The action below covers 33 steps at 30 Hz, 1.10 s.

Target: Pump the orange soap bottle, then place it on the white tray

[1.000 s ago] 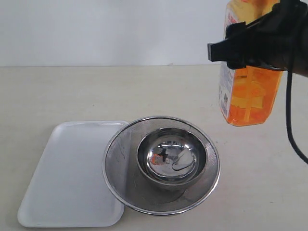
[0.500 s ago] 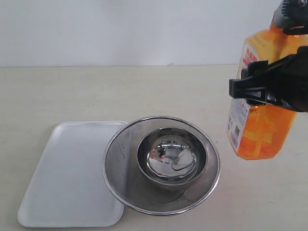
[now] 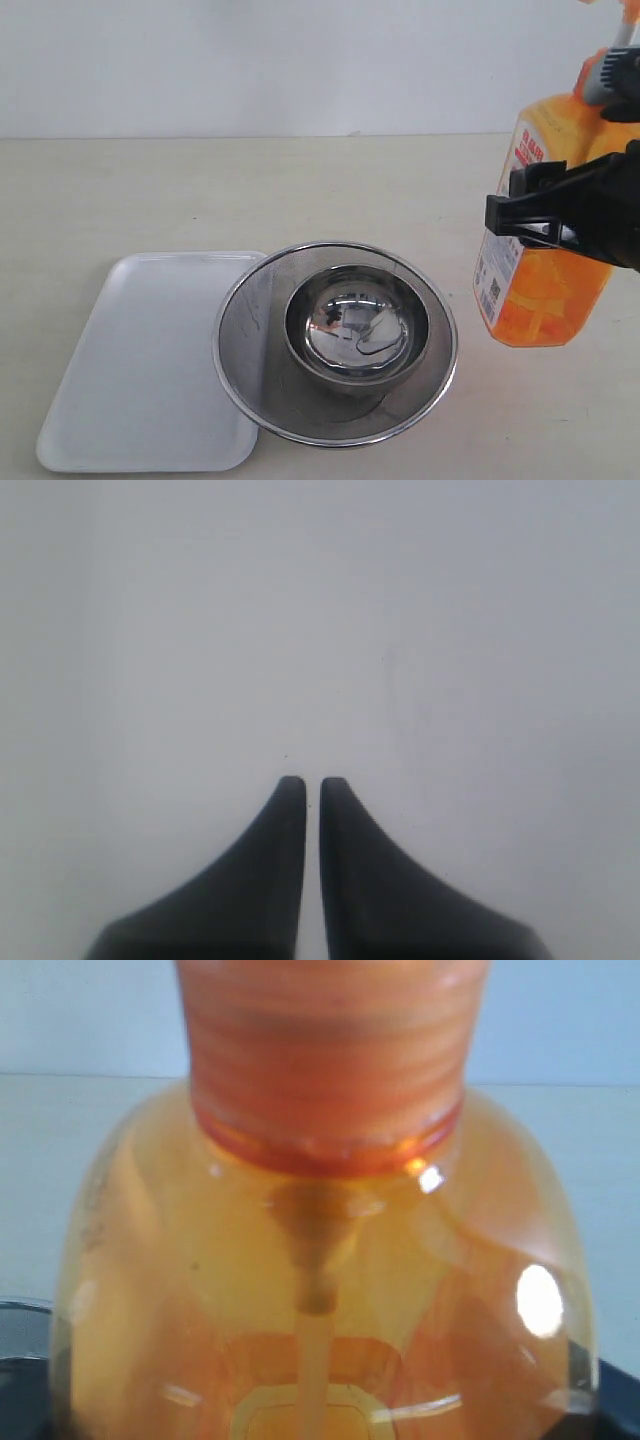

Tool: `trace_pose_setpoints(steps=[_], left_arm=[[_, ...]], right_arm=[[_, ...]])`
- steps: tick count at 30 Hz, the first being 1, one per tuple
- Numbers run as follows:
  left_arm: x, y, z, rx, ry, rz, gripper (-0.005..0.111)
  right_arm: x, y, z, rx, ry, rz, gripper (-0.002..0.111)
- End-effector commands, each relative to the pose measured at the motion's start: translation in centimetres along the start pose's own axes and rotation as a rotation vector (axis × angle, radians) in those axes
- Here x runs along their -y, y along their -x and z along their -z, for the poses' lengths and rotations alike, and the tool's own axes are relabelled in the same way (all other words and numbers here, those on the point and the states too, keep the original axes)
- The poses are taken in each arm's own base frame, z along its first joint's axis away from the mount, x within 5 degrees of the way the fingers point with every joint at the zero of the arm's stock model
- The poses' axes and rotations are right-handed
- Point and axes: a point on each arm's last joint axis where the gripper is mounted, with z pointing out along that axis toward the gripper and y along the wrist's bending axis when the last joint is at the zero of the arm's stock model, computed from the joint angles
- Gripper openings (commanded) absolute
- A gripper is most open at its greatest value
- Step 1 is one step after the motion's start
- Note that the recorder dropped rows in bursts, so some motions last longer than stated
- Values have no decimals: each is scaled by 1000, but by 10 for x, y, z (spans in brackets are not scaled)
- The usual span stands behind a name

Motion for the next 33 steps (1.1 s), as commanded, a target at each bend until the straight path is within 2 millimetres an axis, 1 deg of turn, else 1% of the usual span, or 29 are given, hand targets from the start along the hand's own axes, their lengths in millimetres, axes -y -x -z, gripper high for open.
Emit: trace_pose_setpoints(steps=[1,3,9,12,14,17,19,23,29,33], left_arm=[[-2,2,2,7,11,4,5],[-2,2,2,7,11,4,5],[-2,2,2,7,11,4,5],[-2,2,2,7,11,4,5],[-2,2,2,7,11,4,5],[-2,2,2,7,11,4,5],[-2,2,2,7,11,4,5],[-2,2,2,7,11,4,5],[-2,2,2,7,11,4,5],[-2,2,2,7,11,4,5]], right_arm=[[5,7,3,90,-12,20,0],[5,8,3,110,-12,20,0],[20,11,-9,85,3,-22,0],[23,8,-18,62,20,-11,0],[21,2,-28,24,24,-2,0],[12,-9,-44,-8,51,5,0],[10,-12,-49,-11,51,3,0],[9,-16,-55,-25,42,9,0],[10,-16,-56,-11,27,19,0],[7,-22,-62,-28,24,30,0]])
